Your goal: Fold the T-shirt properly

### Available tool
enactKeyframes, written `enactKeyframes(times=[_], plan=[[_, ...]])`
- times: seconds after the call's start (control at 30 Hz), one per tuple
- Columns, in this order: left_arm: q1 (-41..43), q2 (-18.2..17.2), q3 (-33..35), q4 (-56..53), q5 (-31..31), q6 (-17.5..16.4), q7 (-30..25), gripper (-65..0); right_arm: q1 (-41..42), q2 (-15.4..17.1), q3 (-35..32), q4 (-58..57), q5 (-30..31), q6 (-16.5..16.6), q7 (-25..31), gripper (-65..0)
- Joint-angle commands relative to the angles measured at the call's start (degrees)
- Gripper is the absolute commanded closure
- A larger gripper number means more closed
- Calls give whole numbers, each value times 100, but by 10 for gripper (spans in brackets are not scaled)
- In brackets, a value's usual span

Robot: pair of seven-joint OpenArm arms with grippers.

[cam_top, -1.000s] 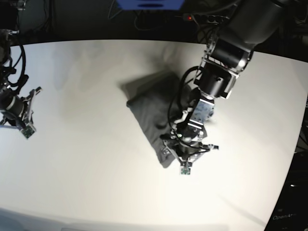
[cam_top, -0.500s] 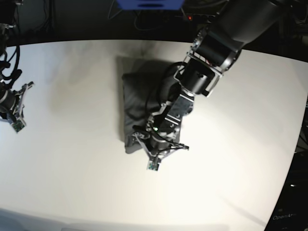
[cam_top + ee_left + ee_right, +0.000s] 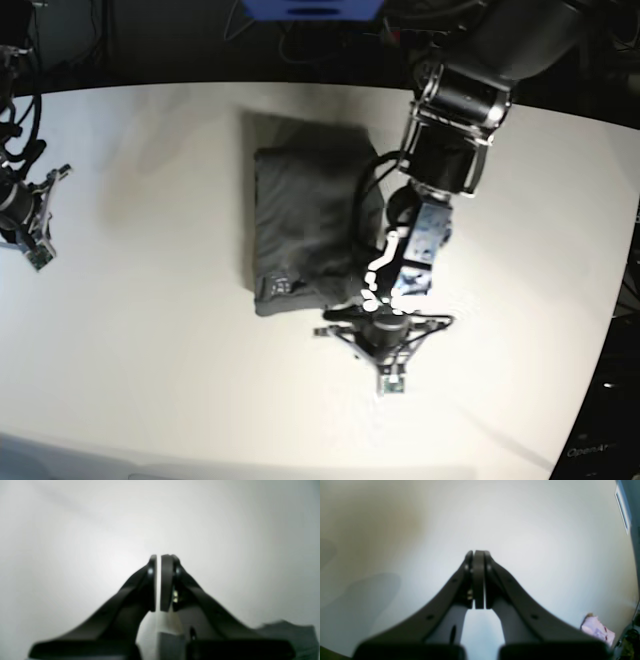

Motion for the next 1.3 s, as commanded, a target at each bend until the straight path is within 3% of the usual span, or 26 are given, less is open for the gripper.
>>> enactKeyframes(times=[0.0,0.13,0.27,0.4,0.57,0.7,0.93,1.07,1.27], plan=[[14,-35,-99,421,-27,-45,-34,-28,54,122,55,93,22,-29,82,-1],[497,-316,-627,1722,-53,-72,994,-28,45,-1,64,84,14,-29,82,-1],[1157,-509,-680,2531,-62,-80,1988,-28,-139,-54,72,102,14,-29,90,-1],[2229,-720,-592,3568,-44,-80,2585,-28,-429,-238,64,172,14,-29,328,-1],[3574,-1151,-776,4852,-53,-80,2911,-28,-1001,-291,143,172,-4,-29,706,-1],[4462,-1406,-882,5371,-53,-89,2832,-28,-1458,-564,591,172,-470,-29,1207,-1],[5588,-1564,-1031,5529,-53,-98,2014,-28,-1968,-1680,1259,146,-2465,-29,2262,-1],[6212,-1538,-1058,5634,-53,-538,1566,-28,-2029,-2260,1734,155,-3257,-29,2631,-1],[7108,-1529,-1066,5573,-9,-722,880,-28,-2012,-2902,2833,-21,-3494,-29,2948,-1]])
